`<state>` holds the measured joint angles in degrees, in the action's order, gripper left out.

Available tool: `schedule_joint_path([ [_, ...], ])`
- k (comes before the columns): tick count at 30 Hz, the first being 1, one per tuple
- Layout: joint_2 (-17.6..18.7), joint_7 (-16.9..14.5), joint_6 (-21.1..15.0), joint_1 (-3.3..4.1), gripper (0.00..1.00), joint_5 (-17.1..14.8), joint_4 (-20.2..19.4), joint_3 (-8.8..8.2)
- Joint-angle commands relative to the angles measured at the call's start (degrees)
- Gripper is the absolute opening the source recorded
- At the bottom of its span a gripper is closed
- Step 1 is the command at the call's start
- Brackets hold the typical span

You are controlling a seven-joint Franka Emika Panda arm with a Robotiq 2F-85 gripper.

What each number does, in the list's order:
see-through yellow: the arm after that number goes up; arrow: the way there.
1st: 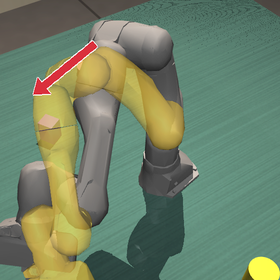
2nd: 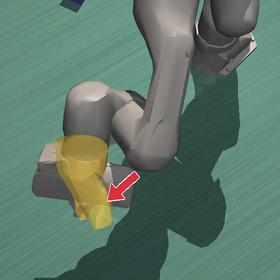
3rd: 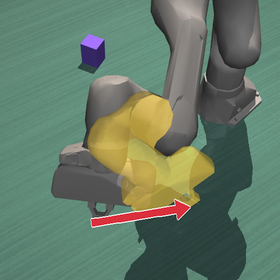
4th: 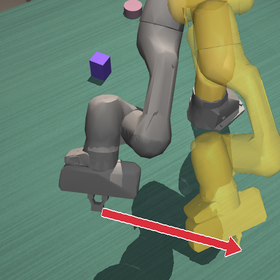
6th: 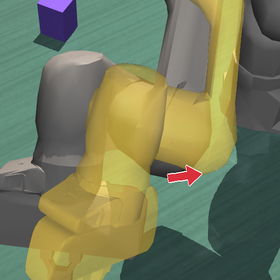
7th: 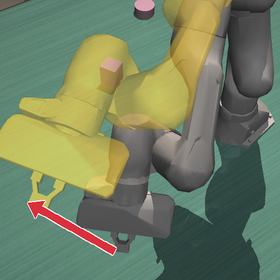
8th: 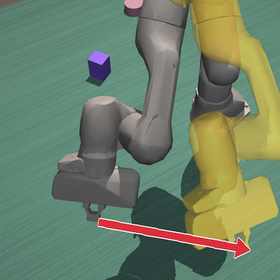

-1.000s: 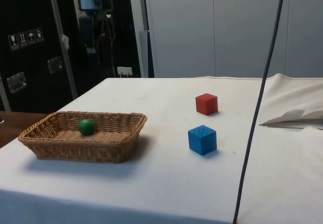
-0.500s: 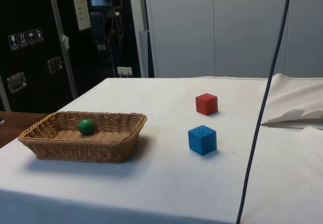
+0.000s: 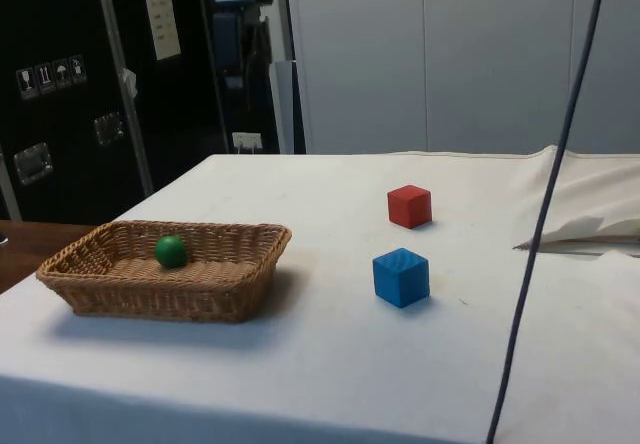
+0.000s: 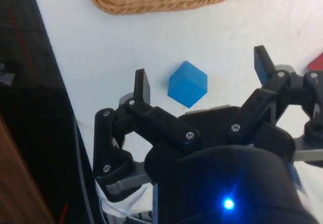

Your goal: Place all non-red objects into the basket.

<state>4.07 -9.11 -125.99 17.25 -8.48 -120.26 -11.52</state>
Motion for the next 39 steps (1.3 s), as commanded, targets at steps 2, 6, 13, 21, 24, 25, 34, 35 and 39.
schedule_joint_path([
  [2, -1.89, 0.29, -0.57, -0.06, 1.0, 0.92, -1.95, -0.11],
  [6, -4.41, 0.86, -0.69, 0.0, 1.0, 2.01, -4.41, 0.0],
  [13, -7.28, 1.95, -0.92, -0.06, 1.0, 3.95, -7.39, 0.4],
  [21, -9.91, 3.67, -1.2, -0.11, 1.0, 6.13, -10.26, 0.86],
  [24, -10.83, 4.53, -1.2, -0.17, 1.0, 7.1, -11.29, 1.03],
  [25, -11.12, 4.76, -1.2, -0.17, 1.0, 7.39, -11.57, 1.09],
  [34, -14.32, 7.45, -1.15, -0.23, 1.0, 10.03, -14.95, 1.6],
  [35, -13.41, 6.13, -0.57, -0.06, 1.0, 8.77, -13.92, 1.32],
  [39, -15.76, 8.31, -1.15, -0.23, 1.0, 10.66, -16.39, 1.83],
])
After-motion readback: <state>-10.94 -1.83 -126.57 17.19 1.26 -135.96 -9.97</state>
